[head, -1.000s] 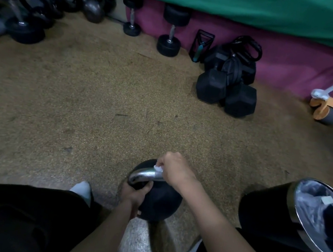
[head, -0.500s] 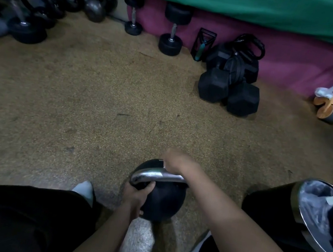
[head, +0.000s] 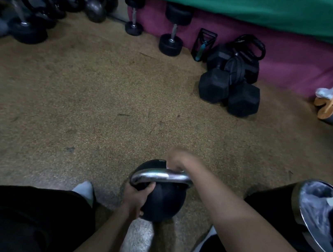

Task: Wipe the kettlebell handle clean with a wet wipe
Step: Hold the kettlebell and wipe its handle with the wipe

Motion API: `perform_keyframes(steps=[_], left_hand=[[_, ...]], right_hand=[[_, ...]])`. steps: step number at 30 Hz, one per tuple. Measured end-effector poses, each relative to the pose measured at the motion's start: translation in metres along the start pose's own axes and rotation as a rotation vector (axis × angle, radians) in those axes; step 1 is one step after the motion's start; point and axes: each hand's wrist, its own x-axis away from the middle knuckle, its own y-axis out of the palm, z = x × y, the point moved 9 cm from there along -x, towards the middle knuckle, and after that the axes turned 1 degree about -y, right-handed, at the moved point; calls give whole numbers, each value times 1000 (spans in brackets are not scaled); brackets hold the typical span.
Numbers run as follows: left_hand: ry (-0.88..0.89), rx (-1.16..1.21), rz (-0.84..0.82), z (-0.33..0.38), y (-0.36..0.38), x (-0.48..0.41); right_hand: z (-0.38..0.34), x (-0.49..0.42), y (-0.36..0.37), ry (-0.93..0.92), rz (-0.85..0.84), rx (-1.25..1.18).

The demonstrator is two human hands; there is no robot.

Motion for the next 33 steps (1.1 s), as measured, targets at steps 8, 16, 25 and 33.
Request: perform_keyframes(steps=[8, 16, 25, 33], left_hand=[[-20, -24, 28, -1, -3, -2], [1, -5, 38, -1, -4, -2], [14, -1, 32, -2, -4, -4], [16, 27, 8, -2, -2, -5]], right_hand=[[-3, 10, -6, -119, -74, -50], [-5, 2, 0, -108, -49, -108], [-7, 16, -6, -142, -82, -39], [-19, 20, -14, -169, 13, -106]])
